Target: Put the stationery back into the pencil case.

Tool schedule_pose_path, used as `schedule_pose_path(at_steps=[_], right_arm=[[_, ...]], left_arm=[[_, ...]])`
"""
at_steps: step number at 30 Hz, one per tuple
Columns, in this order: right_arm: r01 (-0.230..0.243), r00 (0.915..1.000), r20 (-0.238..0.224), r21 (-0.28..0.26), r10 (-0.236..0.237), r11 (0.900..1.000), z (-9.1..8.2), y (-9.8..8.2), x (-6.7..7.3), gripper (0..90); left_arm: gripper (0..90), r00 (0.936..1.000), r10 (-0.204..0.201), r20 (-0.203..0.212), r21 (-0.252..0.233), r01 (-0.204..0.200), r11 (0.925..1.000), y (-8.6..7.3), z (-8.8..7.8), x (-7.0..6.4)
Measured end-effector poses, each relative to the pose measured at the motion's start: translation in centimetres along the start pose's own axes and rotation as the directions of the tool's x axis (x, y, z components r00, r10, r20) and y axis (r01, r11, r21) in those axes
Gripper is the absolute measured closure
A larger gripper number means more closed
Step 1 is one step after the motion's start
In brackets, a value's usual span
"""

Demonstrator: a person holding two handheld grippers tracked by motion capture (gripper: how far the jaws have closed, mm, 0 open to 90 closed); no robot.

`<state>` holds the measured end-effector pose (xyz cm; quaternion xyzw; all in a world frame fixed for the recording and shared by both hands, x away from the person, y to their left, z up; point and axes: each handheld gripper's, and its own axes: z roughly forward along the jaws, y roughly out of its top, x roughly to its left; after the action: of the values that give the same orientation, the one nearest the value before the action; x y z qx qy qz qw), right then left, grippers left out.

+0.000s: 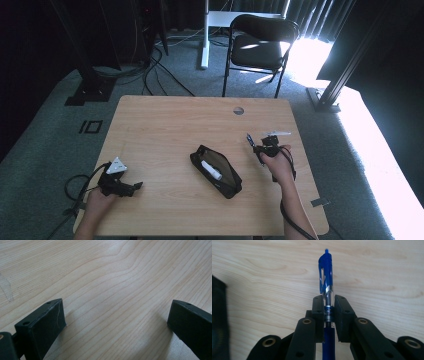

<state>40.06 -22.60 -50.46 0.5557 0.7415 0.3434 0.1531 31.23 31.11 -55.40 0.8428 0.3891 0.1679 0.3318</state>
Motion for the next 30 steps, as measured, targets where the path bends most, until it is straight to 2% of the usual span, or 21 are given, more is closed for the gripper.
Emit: schedule_pose_path(at_steps=[5, 8, 12, 14, 15, 16, 17, 21, 29, 30], right_arm=[[0.036, 0.9983, -0.045, -0.032, -0.037, 0.999, -1.3, 0.7, 1.6, 79.1], [0.034, 0.9961, -0.08, -0.045, -0.038, 0.998, -1.7, 1.0, 2.4, 79.1], [0.057, 0.9918, -0.11, -0.071, -0.065, 0.996, -2.5, 1.2, 3.7, 79.1], [0.084, 0.9885, -0.119, -0.083, -0.093, 0.993, -3.0, 1.4, 4.5, 79.1], [0.084, 0.9885, -0.119, -0.083, -0.093, 0.993, -3.0, 1.4, 4.5, 79.1], [0.085, 0.9864, -0.133, -0.092, -0.097, 0.992, -3.3, 1.4, 5.0, 79.1], [0.11, 0.9828, -0.137, -0.108, -0.124, 0.988, -3.9, 1.6, 5.9, 79.1], [0.141, 0.9725, -0.169, -0.118, -0.16, 0.983, -4.5, 1.6, 7.6, 79.0], [0.172, 0.9515, -0.236, -0.121, -0.197, 0.978, -4.3, 1.0, 10.4, 79.0], [0.172, 0.9515, -0.236, -0.121, -0.197, 0.978, -4.3, 1.0, 10.4, 79.0]], left_arm=[[1.6, 1.0, -0.001, -0.001, 0.0, 0.001, 1.0, 0.0, 0.0, 0.0], [1.6, 1.0, -0.001, -0.001, 0.0, 0.001, 1.0, 0.0, 0.0, 0.0], [1.6, 1.0, -0.001, -0.001, 0.0, 0.001, 1.0, 0.0, 0.0, 0.0], [1.6, 1.0, -0.001, -0.001, 0.0, 0.001, 1.0, 0.0, 0.0, 0.0], [1.6, 1.0, -0.001, -0.001, 0.0, 0.001, 1.0, 0.0, 0.0, 0.0], [1.6, 1.0, -0.001, -0.001, 0.0, 0.001, 1.0, 0.0, 0.0, 0.0], [1.6, 1.0, -0.001, -0.001, 0.0, 0.001, 1.0, 0.0, 0.0, 0.0], [1.6, 1.0, 0.0, 0.0, 0.001, 0.0, 1.0, 0.0, 0.0, 0.0], [1.6, 1.0, 0.001, 0.0, 0.001, -0.001, 1.0, 0.0, 0.0, 0.0], [1.6, 1.0, 0.0, 0.0, 0.001, 0.0, 1.0, 0.0, 0.0, 0.0]])
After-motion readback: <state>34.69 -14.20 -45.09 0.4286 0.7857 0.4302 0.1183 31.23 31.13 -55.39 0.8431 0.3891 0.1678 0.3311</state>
